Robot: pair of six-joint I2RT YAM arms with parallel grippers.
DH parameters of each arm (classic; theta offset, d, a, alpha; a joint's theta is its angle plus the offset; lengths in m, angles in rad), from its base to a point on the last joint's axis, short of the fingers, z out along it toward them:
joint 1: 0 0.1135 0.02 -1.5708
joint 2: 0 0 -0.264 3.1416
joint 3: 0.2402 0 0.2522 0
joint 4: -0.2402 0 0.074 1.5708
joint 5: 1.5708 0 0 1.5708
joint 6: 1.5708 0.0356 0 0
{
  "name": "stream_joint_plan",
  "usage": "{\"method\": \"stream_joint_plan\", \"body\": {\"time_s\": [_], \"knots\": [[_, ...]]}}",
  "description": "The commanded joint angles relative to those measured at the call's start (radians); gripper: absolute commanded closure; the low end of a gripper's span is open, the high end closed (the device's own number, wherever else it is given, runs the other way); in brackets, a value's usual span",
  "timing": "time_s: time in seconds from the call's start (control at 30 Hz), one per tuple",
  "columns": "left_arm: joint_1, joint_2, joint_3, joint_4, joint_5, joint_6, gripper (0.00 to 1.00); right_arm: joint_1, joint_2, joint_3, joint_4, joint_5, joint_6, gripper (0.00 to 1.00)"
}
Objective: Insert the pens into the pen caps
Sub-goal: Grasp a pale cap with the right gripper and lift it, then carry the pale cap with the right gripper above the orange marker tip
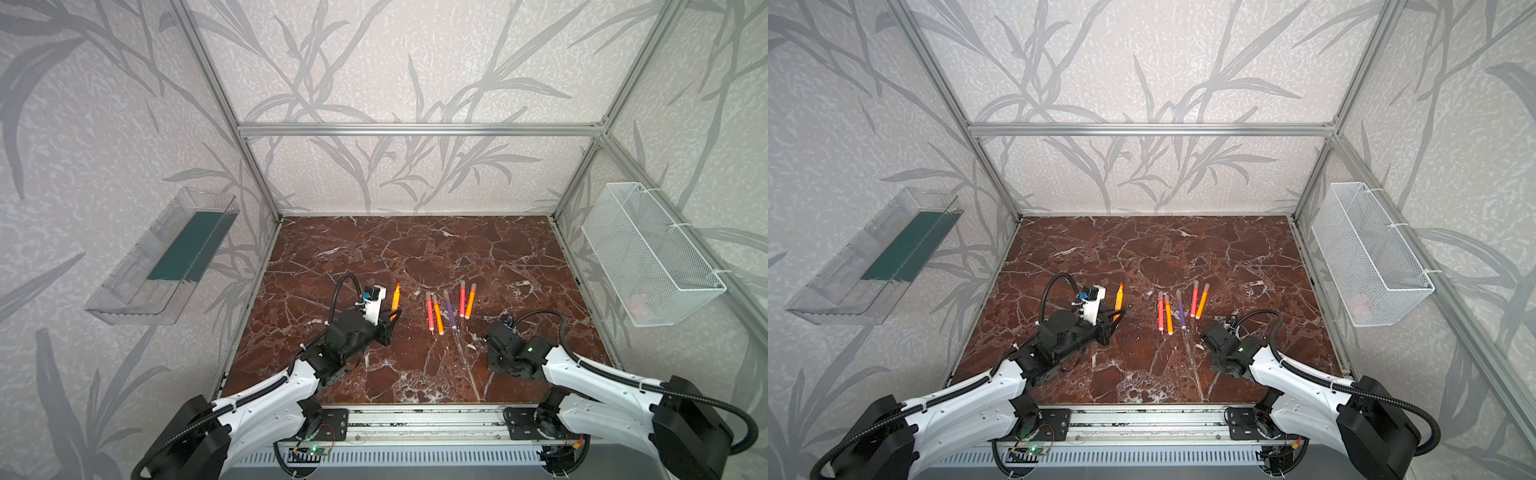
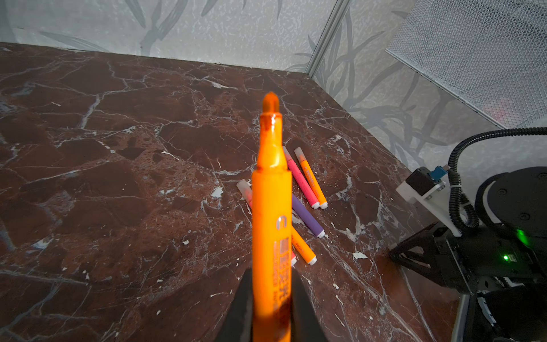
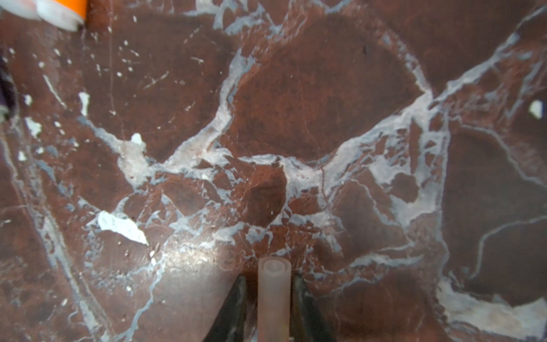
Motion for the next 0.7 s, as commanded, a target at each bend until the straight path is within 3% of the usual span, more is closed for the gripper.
{"method": "stream_joint_plan", "body": {"time_s": [0.0, 0.3, 0.5, 0.67], "knots": [[0.000, -0.022, -0.010, 0.009, 0.016, -0.001, 1.00, 0.004, 0.014, -0.029, -0.008, -0.003, 0.010, 0.82], [-0.009, 0.000, -0.016, 0.064, 0.099, 0.002, 1.00, 0.005, -0.051, -0.037, -0.009, -0.001, 0.007, 0.92], [-0.037, 0.037, -0.007, 0.116, 0.151, -0.002, 1.00, 0.005, -0.205, 0.027, -0.022, 0.021, -0.051, 0.92], [-0.077, 0.073, 0.013, 0.129, 0.165, -0.001, 1.00, 0.005, -0.330, 0.080, 0.109, -0.009, -0.115, 0.94]]}}
